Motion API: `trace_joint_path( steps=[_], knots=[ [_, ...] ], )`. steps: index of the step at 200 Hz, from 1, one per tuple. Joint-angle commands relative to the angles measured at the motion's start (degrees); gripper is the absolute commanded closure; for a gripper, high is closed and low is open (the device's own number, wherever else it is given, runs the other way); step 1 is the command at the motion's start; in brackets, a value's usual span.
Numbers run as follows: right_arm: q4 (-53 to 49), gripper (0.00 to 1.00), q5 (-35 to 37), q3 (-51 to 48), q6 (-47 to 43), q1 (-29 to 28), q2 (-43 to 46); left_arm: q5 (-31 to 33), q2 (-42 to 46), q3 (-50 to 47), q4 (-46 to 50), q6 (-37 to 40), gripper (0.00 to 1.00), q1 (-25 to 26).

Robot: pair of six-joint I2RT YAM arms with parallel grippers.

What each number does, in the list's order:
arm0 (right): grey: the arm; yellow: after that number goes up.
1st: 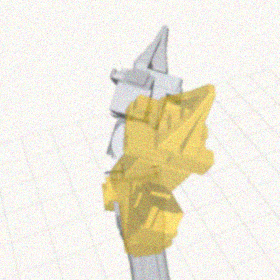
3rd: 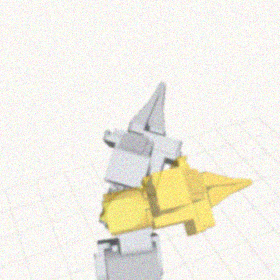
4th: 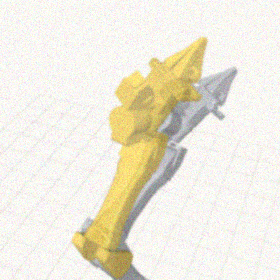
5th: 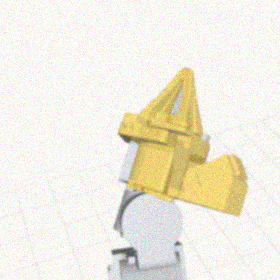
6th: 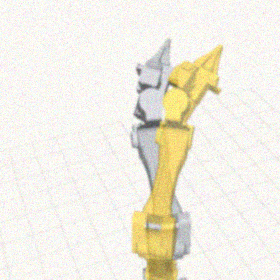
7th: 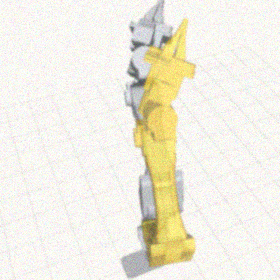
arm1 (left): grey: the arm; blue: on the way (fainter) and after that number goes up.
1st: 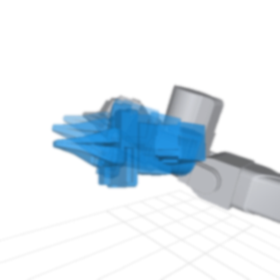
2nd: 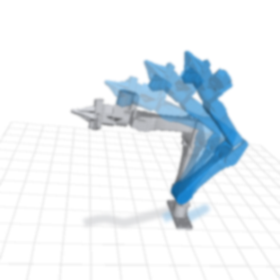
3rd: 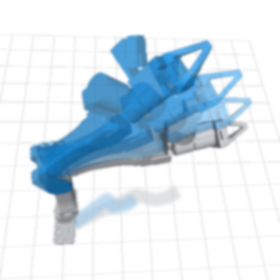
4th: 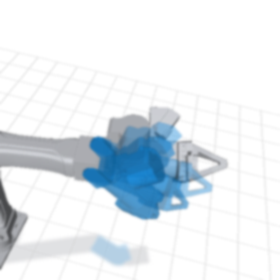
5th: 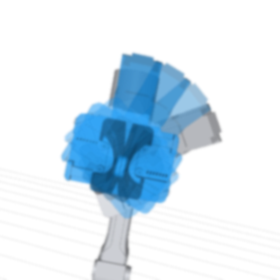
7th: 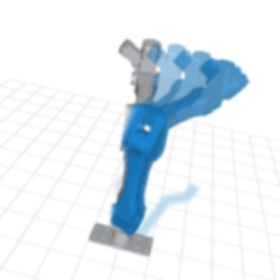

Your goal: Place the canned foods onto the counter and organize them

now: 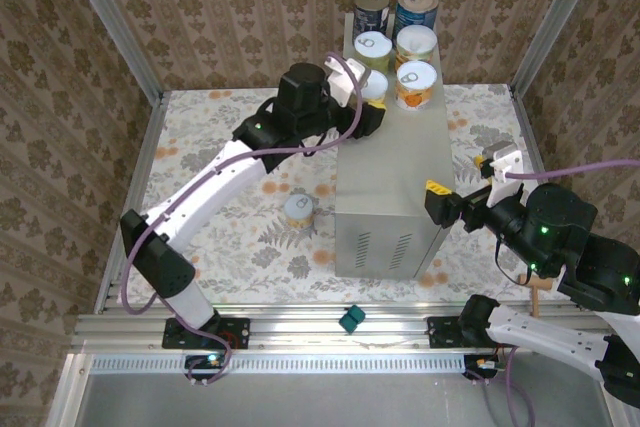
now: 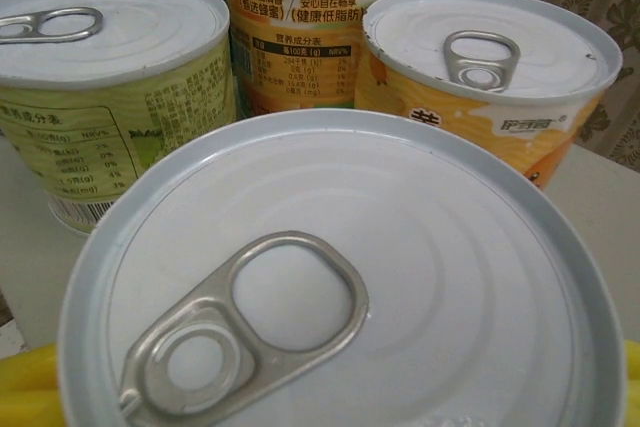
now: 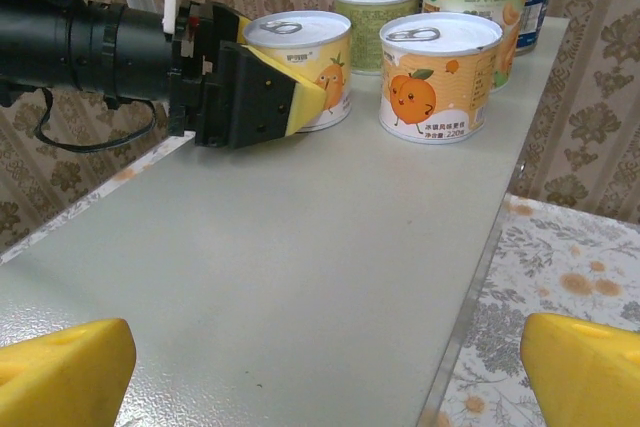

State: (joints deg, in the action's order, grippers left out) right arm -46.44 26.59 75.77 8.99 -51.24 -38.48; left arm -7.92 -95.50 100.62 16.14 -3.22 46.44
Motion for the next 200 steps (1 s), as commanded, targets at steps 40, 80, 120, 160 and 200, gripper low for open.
trace_joint_path(
  steps=[40, 80, 120, 160, 200],
  knots=[
    [0.5, 0.0, 1.7, 0.4, 0.1, 0.2, 1.8, -3.5, -5.1, 5.0, 0.2, -0.4, 0.21, -1.8],
    [0.7, 0.0, 2.1, -0.5, 0.2, 0.3, 2.4, -4.1, -6.4, 6.3, 0.4, -0.5, 0.21, -1.8],
    [0.8, 0.0, 2.2, -1.1, 0.2, 0.2, 2.7, -4.8, -7.5, 7.4, 0.9, -0.7, 0.21, -1.9],
    [0.9, 0.0, 2.5, -1.7, 0.3, 0.2, 3.2, -5.3, -8.2, 8.2, 1.0, -0.9, 0.22, -1.7],
    [1.1, 0.0, 2.4, -2.4, 0.7, 0.2, 4.0, -5.1, -8.6, 8.6, 1.4, -0.8, 0.22, -1.7]
  ],
)
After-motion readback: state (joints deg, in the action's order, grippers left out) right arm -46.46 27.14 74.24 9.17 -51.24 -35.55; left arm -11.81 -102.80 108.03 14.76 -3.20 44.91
